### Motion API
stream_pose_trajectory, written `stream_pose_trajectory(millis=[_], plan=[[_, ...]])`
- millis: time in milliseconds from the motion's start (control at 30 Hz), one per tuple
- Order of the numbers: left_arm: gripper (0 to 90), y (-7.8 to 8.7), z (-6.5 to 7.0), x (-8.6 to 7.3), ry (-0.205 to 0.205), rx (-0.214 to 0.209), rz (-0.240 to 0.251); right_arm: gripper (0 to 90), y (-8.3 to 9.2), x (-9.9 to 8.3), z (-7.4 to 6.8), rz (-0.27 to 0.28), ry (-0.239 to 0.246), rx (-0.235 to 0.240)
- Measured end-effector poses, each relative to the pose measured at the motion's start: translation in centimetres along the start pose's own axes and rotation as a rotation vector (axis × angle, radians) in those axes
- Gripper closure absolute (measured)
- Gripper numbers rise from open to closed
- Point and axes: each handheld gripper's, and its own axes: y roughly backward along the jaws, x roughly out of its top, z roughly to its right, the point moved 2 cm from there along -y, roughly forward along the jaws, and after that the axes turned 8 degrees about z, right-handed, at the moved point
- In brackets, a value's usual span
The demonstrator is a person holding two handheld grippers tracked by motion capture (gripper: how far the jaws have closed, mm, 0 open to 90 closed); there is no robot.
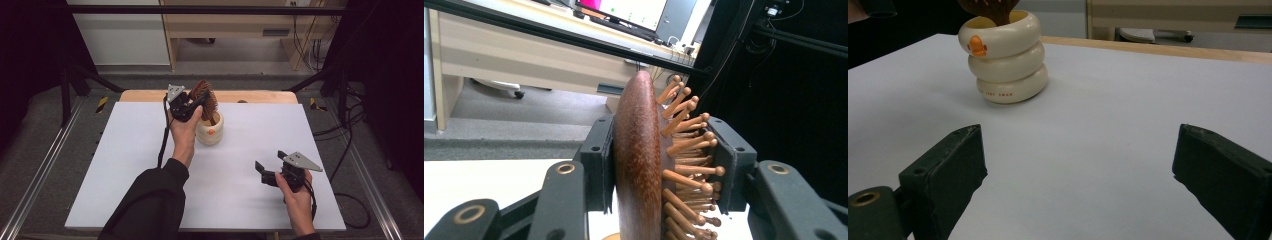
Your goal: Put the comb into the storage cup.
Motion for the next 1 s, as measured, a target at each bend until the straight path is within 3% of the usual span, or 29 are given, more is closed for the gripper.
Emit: stream_pose_trajectory(millis=[733,1000], plan=[[51.6,0.12,-0.31,-0.01,0.005,0.006,0.003,7.1,-0.07,-0.04,0.01,-0.003,0.001,-0.001],[51.7,0.32,-0.60,-0.10,0.024,0.008,0.007,7.0,-0.12,-0.06,-0.04,-0.006,0.004,0.006]])
